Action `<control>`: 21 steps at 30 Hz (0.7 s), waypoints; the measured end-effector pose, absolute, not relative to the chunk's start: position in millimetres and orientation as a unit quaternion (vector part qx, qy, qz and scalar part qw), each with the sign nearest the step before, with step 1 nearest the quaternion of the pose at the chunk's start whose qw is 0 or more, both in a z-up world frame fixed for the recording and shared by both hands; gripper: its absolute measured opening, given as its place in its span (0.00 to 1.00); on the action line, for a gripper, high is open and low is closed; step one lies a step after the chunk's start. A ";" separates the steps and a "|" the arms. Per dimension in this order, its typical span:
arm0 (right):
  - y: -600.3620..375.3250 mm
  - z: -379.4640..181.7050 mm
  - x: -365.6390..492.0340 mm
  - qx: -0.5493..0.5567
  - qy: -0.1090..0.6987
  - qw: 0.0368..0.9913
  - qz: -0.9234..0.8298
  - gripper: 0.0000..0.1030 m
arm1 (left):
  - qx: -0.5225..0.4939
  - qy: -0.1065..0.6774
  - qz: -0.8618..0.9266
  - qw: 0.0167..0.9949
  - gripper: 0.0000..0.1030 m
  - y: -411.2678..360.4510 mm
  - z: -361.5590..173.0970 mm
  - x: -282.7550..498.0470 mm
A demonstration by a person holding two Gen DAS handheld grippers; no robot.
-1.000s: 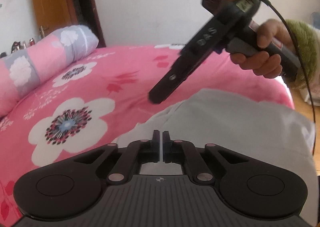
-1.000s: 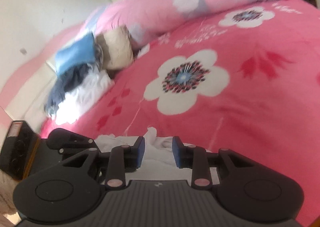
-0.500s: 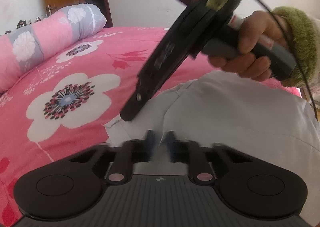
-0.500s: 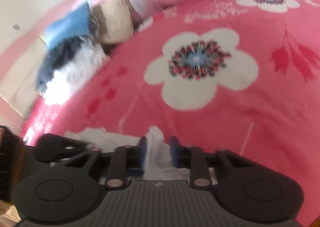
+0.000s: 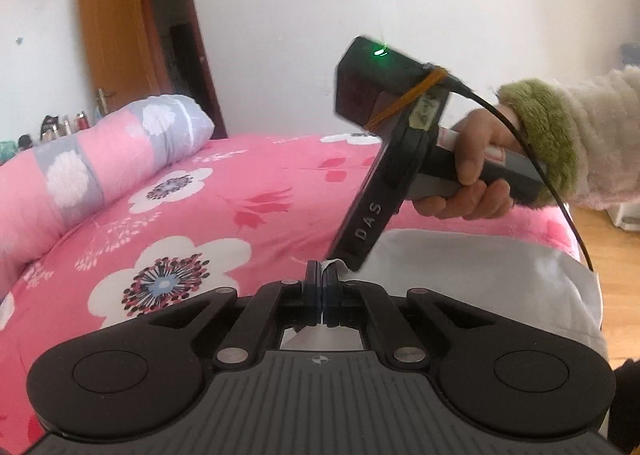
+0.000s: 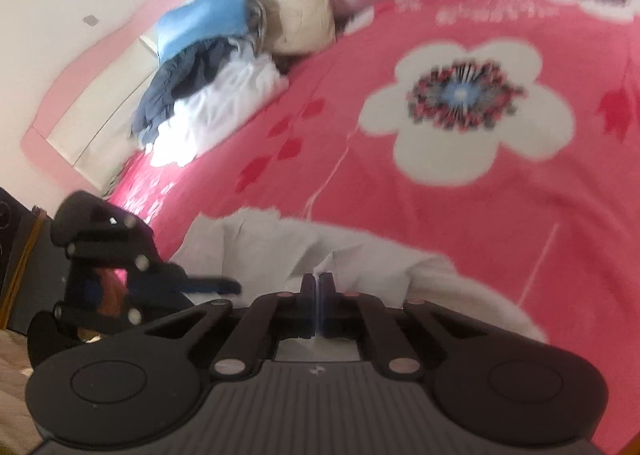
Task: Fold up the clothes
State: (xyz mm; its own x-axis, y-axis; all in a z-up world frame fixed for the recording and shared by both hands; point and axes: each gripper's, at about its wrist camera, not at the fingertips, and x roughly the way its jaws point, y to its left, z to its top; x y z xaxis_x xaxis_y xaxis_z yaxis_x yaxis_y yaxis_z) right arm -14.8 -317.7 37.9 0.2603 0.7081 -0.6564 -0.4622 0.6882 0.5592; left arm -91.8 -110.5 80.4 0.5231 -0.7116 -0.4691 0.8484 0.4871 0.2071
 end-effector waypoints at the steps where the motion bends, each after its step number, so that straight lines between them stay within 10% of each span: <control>1: -320.1 31.9 -8.6 0.144 0.501 0.770 0.368 0.03 | 0.210 0.171 -0.458 0.847 0.00 -111.8 76.6 -86.2; 6: -345.1 8.5 16.8 0.240 0.556 0.722 0.335 0.05 | 0.182 0.216 -0.429 0.858 0.00 -116.2 49.0 -50.5; 11: -386.9 16.1 7.6 0.293 0.507 0.744 0.321 0.33 | 0.165 0.235 -0.425 0.859 0.00 -117.5 33.3 -37.0; 21: -442.8 41.5 -66.3 0.272 0.400 0.854 0.190 0.36 | 0.151 0.247 -0.423 0.859 0.00 -114.1 25.9 -34.2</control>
